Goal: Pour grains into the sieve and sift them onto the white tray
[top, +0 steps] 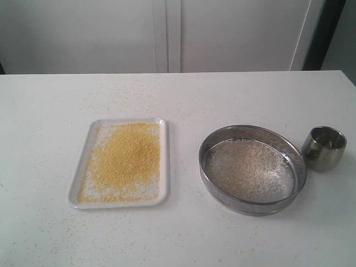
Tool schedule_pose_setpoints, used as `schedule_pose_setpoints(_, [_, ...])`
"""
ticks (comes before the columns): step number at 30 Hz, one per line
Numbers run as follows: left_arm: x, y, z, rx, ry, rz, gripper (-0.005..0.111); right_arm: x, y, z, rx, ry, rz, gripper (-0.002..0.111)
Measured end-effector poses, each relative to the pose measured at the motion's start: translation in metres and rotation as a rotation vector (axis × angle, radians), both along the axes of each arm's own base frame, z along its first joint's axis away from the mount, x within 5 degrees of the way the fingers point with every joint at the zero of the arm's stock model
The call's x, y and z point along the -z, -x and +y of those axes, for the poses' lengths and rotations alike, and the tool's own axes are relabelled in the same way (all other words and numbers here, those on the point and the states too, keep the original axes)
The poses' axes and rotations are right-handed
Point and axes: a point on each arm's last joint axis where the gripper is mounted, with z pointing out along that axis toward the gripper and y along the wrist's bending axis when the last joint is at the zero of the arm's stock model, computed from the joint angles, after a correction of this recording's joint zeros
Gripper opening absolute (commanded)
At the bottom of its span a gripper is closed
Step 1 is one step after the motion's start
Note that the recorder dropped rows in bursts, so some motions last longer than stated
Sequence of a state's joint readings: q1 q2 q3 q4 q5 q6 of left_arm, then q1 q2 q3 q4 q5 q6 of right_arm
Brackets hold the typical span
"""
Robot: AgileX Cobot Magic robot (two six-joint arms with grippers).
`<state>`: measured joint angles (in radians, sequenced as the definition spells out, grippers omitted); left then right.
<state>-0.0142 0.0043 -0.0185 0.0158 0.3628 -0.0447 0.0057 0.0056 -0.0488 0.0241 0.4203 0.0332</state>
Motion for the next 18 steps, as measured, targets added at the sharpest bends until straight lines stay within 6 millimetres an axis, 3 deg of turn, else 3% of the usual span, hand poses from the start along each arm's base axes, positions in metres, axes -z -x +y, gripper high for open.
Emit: schedule_pose_setpoints(18, [0.0,0.0,0.0,0.0,0.0,0.0,0.0,0.009,-0.003,0.0,0.001,0.0,-0.017,0.0])
